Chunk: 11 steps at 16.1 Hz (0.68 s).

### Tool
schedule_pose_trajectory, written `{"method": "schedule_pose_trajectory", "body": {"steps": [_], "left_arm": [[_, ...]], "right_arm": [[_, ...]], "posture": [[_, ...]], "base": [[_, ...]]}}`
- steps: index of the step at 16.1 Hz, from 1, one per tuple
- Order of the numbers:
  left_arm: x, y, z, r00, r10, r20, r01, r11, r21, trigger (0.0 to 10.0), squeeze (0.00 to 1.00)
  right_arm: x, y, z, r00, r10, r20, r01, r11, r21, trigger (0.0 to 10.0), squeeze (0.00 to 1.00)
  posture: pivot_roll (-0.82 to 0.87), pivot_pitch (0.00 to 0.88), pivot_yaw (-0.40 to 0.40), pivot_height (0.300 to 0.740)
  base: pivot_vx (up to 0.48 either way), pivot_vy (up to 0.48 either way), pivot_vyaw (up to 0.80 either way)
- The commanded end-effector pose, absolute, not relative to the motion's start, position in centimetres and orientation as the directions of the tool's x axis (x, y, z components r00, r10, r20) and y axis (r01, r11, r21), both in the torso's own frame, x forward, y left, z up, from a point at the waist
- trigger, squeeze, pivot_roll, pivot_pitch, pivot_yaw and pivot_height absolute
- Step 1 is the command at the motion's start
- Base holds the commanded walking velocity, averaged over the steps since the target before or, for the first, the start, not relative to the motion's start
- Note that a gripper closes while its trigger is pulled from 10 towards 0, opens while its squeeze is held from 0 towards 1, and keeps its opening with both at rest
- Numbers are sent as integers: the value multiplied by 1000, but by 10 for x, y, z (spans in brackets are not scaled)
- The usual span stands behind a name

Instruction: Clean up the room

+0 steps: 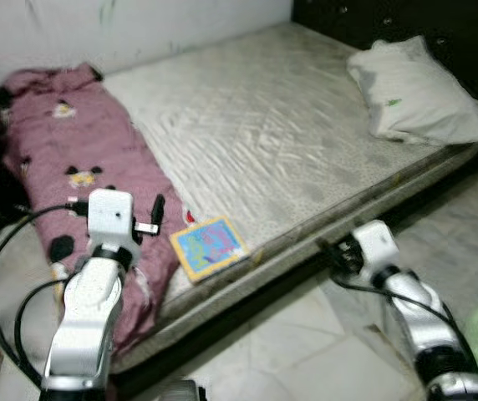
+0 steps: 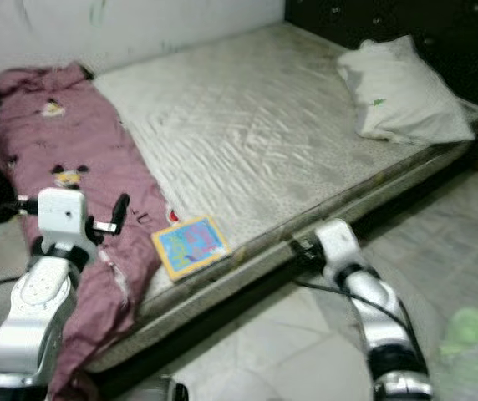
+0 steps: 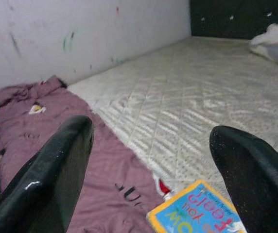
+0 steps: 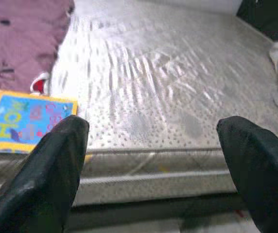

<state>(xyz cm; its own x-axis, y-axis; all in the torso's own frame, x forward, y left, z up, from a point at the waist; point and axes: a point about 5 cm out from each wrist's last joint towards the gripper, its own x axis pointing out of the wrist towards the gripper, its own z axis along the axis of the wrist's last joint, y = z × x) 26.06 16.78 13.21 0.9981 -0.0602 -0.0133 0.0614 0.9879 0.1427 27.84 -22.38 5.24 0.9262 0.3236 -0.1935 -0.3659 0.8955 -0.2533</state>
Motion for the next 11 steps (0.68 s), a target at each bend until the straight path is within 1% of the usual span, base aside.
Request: {"method": "schedule_pose_trajectory", "body": {"steps": [1, 3, 7, 10, 11], "left_arm": [[261, 171, 132, 999, -51, -15, 52, 987, 152, 10000, 0], [264, 170, 133, 999, -53, -10, 54, 987, 149, 10000, 0], [265, 168, 135, 998, -56, 3, 55, 988, 143, 10000, 0], [266, 166, 136, 998, -62, 10, 60, 989, 136, 10000, 0], [266, 166, 136, 998, -65, 12, 63, 989, 135, 10000, 0]], "right_arm": [[275, -215, 64, 919, 366, -150, -392, 894, -219, 10000, 0], [269, -194, 89, 902, 427, -70, -432, 885, -174, 10000, 0], [259, -160, 119, 879, 477, 18, -474, 877, -80, 10000, 0], [248, -142, 119, 845, 535, 3, -534, 843, -70, 10000, 0], [246, -141, 119, 845, 536, -3, -535, 843, -62, 10000, 0]], "posture": [[-22, 0, 35, 740], [-30, 0, 34, 740], [-36, 0, 32, 740], [-36, 0, 33, 740], [-36, 0, 33, 740]], "base": [[0, 0, 763], [0, 0, 759], [0, 0, 752], [0, 0, 640], [0, 0, 525]]}}
